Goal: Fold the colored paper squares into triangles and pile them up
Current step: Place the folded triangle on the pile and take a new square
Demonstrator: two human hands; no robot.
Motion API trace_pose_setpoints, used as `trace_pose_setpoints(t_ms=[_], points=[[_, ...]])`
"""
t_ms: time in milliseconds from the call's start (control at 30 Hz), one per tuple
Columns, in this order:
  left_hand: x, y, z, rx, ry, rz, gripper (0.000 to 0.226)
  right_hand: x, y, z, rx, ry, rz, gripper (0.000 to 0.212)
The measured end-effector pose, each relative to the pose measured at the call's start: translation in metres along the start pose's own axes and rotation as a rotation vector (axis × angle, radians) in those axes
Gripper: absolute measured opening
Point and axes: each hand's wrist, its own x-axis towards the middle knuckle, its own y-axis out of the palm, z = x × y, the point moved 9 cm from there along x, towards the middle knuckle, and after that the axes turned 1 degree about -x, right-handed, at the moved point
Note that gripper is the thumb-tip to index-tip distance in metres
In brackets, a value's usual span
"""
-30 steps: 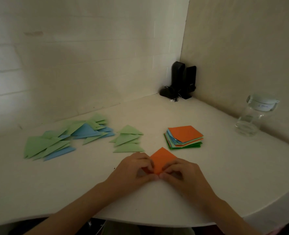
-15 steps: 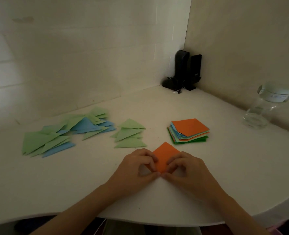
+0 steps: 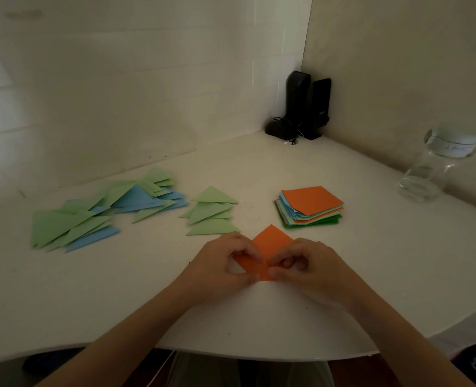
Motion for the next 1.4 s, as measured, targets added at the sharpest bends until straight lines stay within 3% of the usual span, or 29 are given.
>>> trace_pose_setpoints(t_ms=[167, 267, 400, 533, 633, 733, 833, 1167, 1300, 1400], points=[[-0.008, 0.002, -0.016, 0.093, 0.16, 0.058, 0.029, -0.002, 0.015, 0.005, -0.136, -0.042, -0.007, 0.018], [-0.015, 0.002, -0.018, 0.142, 0.204, 0.109, 0.038, -0.003, 0.014, 0.008, -0.108, -0.066, 0.055, 0.006], [-0.02, 0.0, -0.025, 0.252, 0.324, 0.047, 0.018, -0.004, 0.004, 0.006, 0.018, -0.044, 0.084, 0.003], [-0.023, 0.001, -0.029, 0.312, 0.369, -0.025, 0.015, -0.009, 0.006, 0.011, -0.171, -0.151, 0.07, 0.006], [-0.023, 0.003, -0.026, 0.321, 0.353, -0.042, 0.016, -0.018, 0.005, 0.013, -0.209, -0.214, -0.003, 0.014], [-0.022, 0.003, -0.022, 0.314, 0.312, -0.056, 0.017, -0.029, 0.006, 0.01, -0.227, -0.222, -0.043, 0.039], [-0.021, 0.0, -0.018, 0.284, 0.276, -0.055, 0.021, -0.037, 0.006, 0.01, -0.237, -0.205, -0.099, 0.051], [-0.016, -0.016, 0.009, 0.239, -0.023, -0.181, 0.028, -0.034, 0.003, 0.012, -0.265, -0.114, -0.31, 0.025], [-0.009, -0.005, 0.007, 0.38, -0.022, -0.189, 0.054, -0.026, 0.006, 0.013, -0.334, -0.093, -0.31, 0.027], [-0.005, -0.002, 0.007, 0.427, -0.036, -0.171, 0.06, -0.024, 0.007, 0.01, -0.314, -0.076, -0.306, 0.028]])
